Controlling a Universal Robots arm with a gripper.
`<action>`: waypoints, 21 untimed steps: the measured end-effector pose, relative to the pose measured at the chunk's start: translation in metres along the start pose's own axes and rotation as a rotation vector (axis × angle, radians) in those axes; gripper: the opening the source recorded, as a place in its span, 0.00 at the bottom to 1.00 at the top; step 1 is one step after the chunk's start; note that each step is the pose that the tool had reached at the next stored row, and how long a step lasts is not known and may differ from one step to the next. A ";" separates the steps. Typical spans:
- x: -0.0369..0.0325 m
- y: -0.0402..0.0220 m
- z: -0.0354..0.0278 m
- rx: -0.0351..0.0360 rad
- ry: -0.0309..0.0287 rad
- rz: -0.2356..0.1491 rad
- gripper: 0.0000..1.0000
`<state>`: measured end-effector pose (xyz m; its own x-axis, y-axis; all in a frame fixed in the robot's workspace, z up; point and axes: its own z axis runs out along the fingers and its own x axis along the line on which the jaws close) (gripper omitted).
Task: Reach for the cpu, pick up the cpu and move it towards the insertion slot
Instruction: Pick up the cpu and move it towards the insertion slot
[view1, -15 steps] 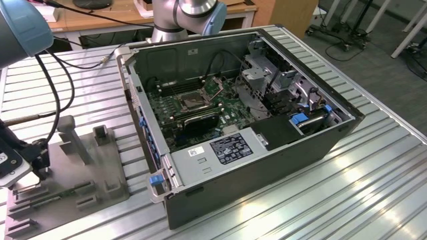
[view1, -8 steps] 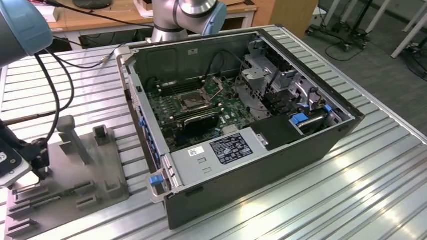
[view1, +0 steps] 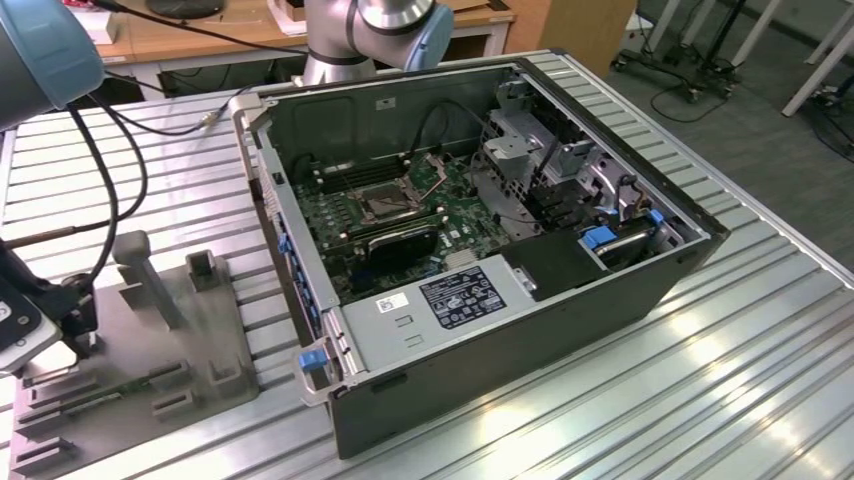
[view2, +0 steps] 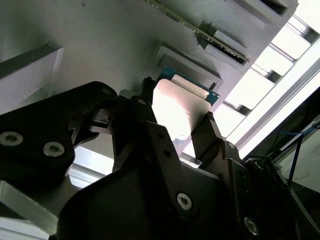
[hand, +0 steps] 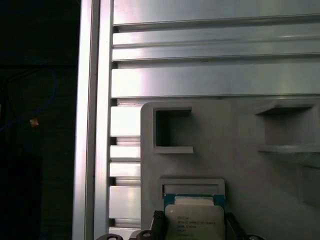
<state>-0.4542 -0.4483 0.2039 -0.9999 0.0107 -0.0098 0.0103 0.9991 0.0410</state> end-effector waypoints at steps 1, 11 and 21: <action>0.0000 0.0000 -0.0005 0.0000 0.0000 0.000 0.55; 0.0000 0.0002 -0.0061 0.0001 0.0002 0.000 0.55; -0.0001 0.0005 -0.0134 0.0001 0.0001 0.000 0.55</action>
<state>-0.4542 -0.4483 0.2173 -0.9999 0.0107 -0.0097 0.0103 0.9991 0.0409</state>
